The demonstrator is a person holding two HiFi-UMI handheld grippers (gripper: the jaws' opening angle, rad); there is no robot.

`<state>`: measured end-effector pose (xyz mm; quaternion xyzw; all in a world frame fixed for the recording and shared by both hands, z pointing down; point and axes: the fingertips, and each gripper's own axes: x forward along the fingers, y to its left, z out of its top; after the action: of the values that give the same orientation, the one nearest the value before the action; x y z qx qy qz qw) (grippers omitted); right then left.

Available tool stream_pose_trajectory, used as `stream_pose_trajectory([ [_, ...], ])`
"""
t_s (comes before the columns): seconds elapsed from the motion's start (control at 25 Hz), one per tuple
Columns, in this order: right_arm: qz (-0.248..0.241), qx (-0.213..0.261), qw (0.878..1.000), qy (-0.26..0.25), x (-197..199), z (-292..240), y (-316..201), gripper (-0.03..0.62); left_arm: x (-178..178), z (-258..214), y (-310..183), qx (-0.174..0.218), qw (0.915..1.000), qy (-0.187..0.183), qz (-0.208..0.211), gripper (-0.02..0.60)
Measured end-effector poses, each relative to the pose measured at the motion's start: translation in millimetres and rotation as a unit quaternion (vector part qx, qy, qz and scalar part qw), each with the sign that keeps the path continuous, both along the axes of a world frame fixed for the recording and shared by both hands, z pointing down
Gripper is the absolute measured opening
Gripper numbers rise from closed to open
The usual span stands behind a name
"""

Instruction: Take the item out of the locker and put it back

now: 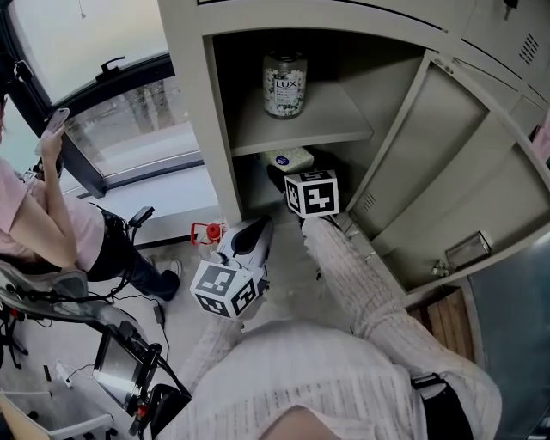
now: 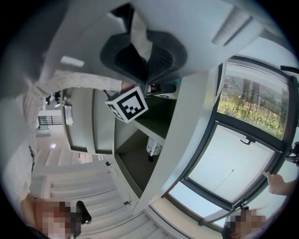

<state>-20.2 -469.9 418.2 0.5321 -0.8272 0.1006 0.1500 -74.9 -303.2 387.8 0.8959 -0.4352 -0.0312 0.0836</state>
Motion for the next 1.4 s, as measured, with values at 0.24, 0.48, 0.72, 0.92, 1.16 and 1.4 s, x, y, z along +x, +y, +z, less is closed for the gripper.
stream_pose_trajectory([
  [0.24,0.016,-0.005,1.000,-0.005,0,3,-11,0.456,-6,2,4,-0.004,1.0000,0.001,-0.003,0.006],
  [0.48,0.025,-0.014,1.000,0.002,-3,5,-22,0.456,-10,5,8,-0.007,1.0000,0.002,-0.001,0.006],
  [0.72,0.025,-0.017,1.000,0.005,-3,7,-22,0.460,-8,6,13,-0.008,1.0000,-0.001,0.003,0.006],
  [0.92,0.023,-0.017,1.000,0.009,-3,7,-21,0.468,-11,7,16,-0.010,0.9999,0.003,-0.005,0.006],
  [1.16,0.018,-0.016,1.000,0.008,3,6,-12,0.473,-12,7,19,-0.011,0.9999,0.003,-0.007,0.006],
  [1.4,0.006,-0.007,1.000,-0.007,7,1,9,0.482,-8,5,24,-0.013,0.9999,0.005,-0.006,0.006],
])
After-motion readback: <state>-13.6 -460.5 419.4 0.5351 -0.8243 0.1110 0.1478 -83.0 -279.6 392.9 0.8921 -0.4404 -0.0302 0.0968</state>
